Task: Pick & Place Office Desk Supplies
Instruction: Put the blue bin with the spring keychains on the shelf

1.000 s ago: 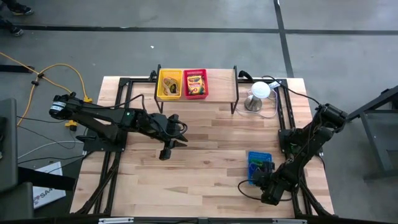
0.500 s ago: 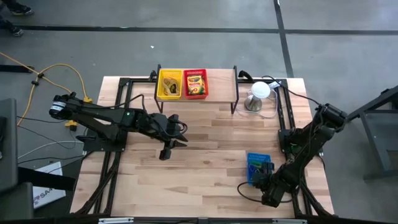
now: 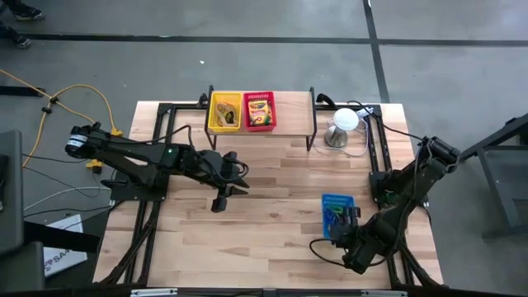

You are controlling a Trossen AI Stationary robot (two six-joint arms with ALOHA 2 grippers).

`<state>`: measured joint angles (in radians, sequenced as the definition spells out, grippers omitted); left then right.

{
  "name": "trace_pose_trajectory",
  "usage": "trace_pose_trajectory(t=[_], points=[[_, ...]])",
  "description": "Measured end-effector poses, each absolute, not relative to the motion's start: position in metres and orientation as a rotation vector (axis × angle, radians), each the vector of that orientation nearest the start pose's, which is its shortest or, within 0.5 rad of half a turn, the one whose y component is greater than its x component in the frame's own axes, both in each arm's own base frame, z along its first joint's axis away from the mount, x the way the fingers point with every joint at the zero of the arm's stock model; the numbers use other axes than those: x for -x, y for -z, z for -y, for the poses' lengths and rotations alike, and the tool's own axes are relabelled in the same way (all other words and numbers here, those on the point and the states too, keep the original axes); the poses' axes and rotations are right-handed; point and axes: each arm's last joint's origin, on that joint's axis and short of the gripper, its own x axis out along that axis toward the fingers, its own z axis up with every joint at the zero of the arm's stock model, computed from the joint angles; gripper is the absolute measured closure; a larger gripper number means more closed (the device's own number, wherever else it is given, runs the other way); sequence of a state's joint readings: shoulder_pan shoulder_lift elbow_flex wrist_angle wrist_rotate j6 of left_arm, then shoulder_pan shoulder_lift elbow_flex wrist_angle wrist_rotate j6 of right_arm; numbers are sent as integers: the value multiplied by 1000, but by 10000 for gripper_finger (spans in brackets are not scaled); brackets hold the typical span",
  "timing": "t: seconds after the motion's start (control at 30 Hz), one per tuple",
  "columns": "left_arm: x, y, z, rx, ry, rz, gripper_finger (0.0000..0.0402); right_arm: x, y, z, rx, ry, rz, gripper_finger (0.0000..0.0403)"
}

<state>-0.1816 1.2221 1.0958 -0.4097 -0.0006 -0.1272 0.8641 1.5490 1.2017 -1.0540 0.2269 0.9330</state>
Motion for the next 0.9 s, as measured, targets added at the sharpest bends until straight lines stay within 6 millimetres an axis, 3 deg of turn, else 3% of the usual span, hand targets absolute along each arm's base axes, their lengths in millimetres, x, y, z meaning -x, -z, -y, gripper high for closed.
trace_pose_trajectory(t=[0.17,0.4,0.63,0.9], points=[[-259,-331,48,75,143,-545,318,-199,-263,-204,-7,52,-1250,401],[-259,-331,48,75,142,-545,318,-219,-264,-184,41,44,-1249,400],[-259,-331,48,75,143,-545,318,-249,-269,-150,58,3,-1249,400],[-259,-331,48,75,142,-544,318,-280,-296,-103,97,44,-1174,400]])
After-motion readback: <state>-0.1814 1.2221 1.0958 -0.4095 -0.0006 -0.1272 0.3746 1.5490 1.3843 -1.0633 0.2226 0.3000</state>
